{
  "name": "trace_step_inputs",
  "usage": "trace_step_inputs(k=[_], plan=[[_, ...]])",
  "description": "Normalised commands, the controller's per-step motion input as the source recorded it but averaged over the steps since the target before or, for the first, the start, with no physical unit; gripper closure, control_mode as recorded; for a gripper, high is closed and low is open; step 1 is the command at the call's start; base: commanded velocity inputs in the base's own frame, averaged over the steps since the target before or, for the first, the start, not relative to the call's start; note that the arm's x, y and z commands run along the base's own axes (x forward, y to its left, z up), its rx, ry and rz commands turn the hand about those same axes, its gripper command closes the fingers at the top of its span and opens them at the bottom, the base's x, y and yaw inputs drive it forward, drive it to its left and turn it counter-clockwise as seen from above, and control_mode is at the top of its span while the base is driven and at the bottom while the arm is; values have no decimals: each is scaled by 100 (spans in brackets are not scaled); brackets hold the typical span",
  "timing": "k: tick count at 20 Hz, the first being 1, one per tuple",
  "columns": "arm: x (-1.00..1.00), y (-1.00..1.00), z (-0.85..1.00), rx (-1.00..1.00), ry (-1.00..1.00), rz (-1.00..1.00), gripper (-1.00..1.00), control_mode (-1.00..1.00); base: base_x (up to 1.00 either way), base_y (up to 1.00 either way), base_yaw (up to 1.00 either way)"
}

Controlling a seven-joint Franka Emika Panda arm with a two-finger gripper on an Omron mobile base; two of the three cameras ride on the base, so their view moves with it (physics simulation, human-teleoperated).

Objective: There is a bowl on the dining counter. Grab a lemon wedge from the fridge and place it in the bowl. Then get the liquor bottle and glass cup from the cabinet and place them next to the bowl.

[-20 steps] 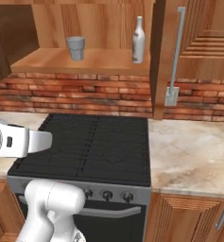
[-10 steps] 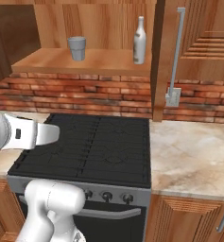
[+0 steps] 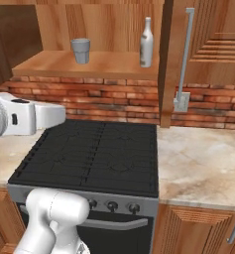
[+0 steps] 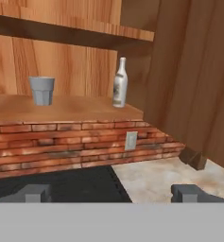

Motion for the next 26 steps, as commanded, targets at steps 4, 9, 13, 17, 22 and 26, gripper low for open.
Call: trace_step_inputs(k=[4, 9, 13, 17, 22, 26], plan=[[20, -11, 62, -4, -20, 0, -100, -100, 0, 0, 0], [35, -19, 44, 0, -3, 0, -100, -100, 0, 0, 0], [66, -15, 20, 4, 1, 0, -100, -100, 0, 0, 0], [64, -1, 0, 2, 8, 0, -100, -100, 0, 0, 0], [45, 0, -2, 0, 2, 0, -100, -100, 0, 0, 0], [39, -1, -8, 0, 0, 0, -100, -100, 0, 0, 0]])
